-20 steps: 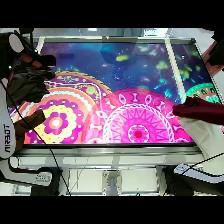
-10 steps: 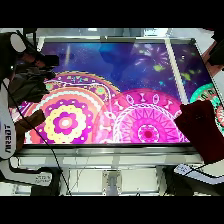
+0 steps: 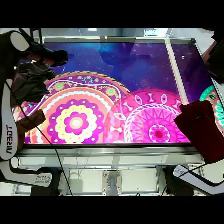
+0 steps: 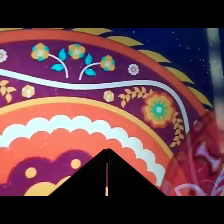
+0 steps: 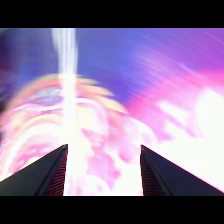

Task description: Fold the shirts.

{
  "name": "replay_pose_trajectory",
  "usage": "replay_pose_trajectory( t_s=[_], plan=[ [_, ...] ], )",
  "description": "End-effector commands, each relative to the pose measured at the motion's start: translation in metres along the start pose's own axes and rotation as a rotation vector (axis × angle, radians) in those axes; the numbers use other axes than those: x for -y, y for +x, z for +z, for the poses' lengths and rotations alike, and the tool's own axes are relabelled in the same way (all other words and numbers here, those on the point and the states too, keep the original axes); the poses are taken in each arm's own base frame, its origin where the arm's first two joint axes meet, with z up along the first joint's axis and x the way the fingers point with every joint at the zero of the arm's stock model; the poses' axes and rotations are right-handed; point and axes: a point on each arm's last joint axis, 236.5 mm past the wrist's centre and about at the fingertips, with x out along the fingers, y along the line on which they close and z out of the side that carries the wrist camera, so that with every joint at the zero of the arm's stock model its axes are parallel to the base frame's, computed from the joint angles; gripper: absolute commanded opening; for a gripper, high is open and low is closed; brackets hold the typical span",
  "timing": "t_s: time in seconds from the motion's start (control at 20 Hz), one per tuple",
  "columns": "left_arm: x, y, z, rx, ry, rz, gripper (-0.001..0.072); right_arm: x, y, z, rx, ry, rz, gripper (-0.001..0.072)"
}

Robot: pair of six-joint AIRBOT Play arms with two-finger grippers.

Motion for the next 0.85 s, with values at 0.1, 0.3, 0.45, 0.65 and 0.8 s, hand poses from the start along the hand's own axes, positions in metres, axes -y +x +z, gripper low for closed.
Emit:
replay_pose_trajectory(
  t_s=[0.1,0.3,0.45,0.65,0.8],
  plan=[
    [0.077,0.008,-0.005,0.016,0.081,-0.125,0.0013,-0.088,0.122,-0.032,0.022,-0.319,0.069,0.0509],
    [0.095,0.009,-0.010,0.007,0.106,-0.148,0.0014,-0.098,0.176,-0.097,-0.121,-0.362,0.089,0.0509],
    [0.091,0.010,-0.015,-0.013,0.113,-0.133,0.0014,-0.071,0.183,-0.117,-0.213,-0.537,-0.014,0.0509],
    [0.090,0.009,-0.029,-0.075,0.116,-0.135,0.0014,-0.047,0.179,-0.118,-0.254,-0.629,-0.098,0.0510],
    [0.091,0.009,-0.030,-0.076,0.115,-0.137,0.0013,-0.046,0.179,-0.118,-0.255,-0.633,-0.101,0.0509]
  ],
)
